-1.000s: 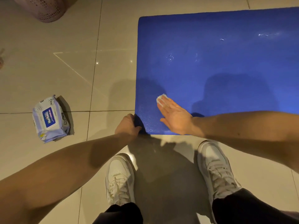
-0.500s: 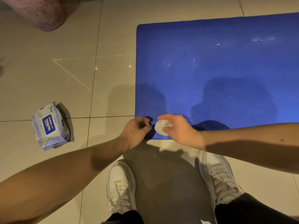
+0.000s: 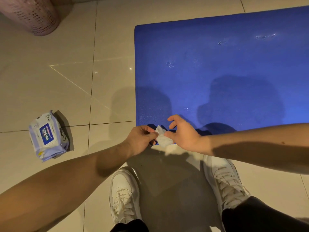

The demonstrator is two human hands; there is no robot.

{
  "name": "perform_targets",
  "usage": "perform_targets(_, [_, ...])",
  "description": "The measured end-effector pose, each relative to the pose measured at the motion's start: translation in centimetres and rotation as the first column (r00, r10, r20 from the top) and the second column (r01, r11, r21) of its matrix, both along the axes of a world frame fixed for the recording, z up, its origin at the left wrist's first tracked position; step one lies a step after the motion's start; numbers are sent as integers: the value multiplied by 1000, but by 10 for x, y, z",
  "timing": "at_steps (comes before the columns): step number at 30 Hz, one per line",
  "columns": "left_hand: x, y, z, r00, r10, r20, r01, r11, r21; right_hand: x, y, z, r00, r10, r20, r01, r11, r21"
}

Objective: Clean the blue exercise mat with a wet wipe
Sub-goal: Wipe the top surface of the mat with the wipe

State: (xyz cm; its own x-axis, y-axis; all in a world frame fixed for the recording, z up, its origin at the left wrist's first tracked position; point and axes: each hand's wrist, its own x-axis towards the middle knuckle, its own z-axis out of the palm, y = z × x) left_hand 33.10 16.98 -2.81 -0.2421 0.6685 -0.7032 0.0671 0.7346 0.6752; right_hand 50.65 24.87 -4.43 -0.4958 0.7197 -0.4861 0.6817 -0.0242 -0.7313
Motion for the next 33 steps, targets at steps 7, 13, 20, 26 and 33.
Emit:
perform_targets(7, [1, 5, -11, 994, 26, -103, -25, 1000, 7, 9, -14, 1, 910, 415, 12, -375, 809, 453])
perform_targets(13, [-15, -2, -20, 903, -142, -406, 133, 990, -51, 0, -23, -28, 567, 696, 440, -823, 473, 313])
perform_targets(20, [-37, -11, -26, 840, -209, -500, 169, 978, -125, -21, -17, -41, 426, 690, 584, -904, 346, 251])
perform_targets(26, [-36, -13, -34, 807, -284, -518, 261, 958, -117, -35, -11, -44, 343, 703, 623, -938, 214, 274])
perform_targets(33, [-39, -14, -37, 785, -322, -529, 302, 945, -127, -2, 33, -53, 571, 626, 532, -801, 281, 528])
